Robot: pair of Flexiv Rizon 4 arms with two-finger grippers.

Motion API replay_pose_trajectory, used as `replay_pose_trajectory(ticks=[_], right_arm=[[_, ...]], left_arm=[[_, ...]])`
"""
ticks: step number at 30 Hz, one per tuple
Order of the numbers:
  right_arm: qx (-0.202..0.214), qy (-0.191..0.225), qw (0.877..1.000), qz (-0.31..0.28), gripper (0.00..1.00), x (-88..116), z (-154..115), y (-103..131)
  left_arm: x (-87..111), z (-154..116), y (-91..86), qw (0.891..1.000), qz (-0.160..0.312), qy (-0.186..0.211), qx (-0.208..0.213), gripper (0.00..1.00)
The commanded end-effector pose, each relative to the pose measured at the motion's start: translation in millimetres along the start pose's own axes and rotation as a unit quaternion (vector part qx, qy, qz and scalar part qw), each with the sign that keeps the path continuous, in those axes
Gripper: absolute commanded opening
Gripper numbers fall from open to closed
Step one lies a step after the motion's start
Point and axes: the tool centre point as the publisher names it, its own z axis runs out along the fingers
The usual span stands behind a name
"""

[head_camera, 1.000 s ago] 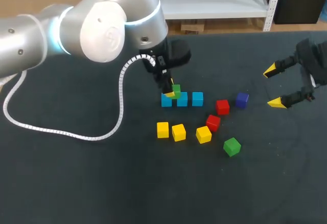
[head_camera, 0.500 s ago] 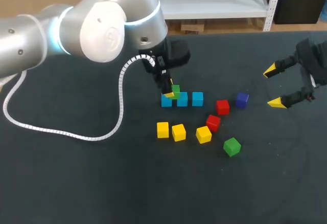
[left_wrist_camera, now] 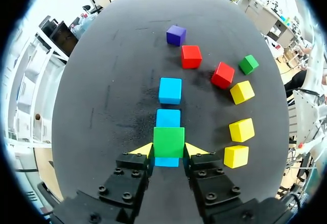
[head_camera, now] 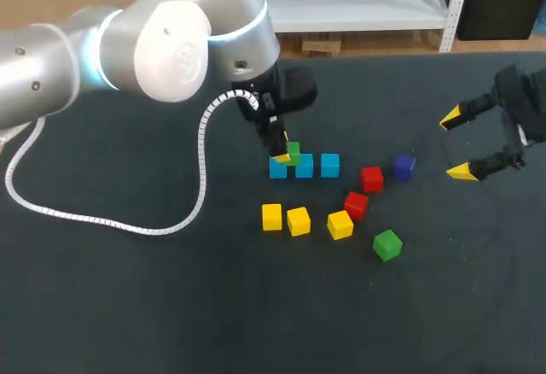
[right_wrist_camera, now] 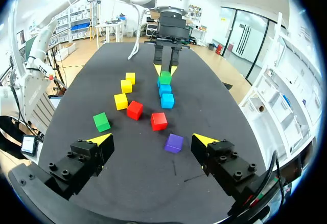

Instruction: Place the blue cubes, place green cubes on the blue cubes, place the yellow cubes on the green cubes, then place the red cubes on the yellow cubes, and place purple cube on the red cubes.

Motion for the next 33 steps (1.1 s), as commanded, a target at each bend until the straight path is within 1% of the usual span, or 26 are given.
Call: replay_pose_trajectory(ticks=[1,3,4,11,14,20,25,28,33], right_arm=[[0.0,-0.001,1.0,0.0,1.0,0.5,0.7,-0.6],[0.0,-0.001,1.0,0.0,1.0,0.5,0.7,-0.6],[0.0,-0.001,1.0,0.0,1.0,0.5,0.7,-0.6],[0.0,-0.001,1.0,0.0,1.0,0.5,0.7,-0.6],[0.0,-0.001,1.0,0.0,1.0,0.5,0.7,-0.6],[0.0,-0.001,1.0,0.0,1.0,0.5,0.7,-0.6],[0.0,-0.001,1.0,0.0,1.0,0.5,0.7,-0.6],[0.0,-0.001,1.0,0.0,1.0,0.5,0.7,-0.6],[0.0,-0.001,1.0,0.0,1.0,0.5,0.7,-0.6]], left_arm=[[-0.9,0.8,3.4,1.0,0.0,0.002,0.003,0.02],[-0.9,0.9,3.6,1.0,0.0,0.002,0.003,0.05],[-0.8,0.9,3.7,1.0,0.0,0.002,0.004,0.09],[0.1,2.1,3.3,1.0,-0.002,0.003,0.006,0.15],[0.2,2.2,3.5,1.0,-0.001,0.003,0.007,0.21],[0.9,2.1,4.5,1.0,-0.002,0.003,0.007,0.25],[1.2,2.3,5.0,1.0,-0.001,0.002,0.007,0.33],[1.1,2.5,5.2,1.0,-0.001,0.001,0.008,0.36],[0.7,3.0,5.7,1.0,0.0,0.001,0.008,0.37]])
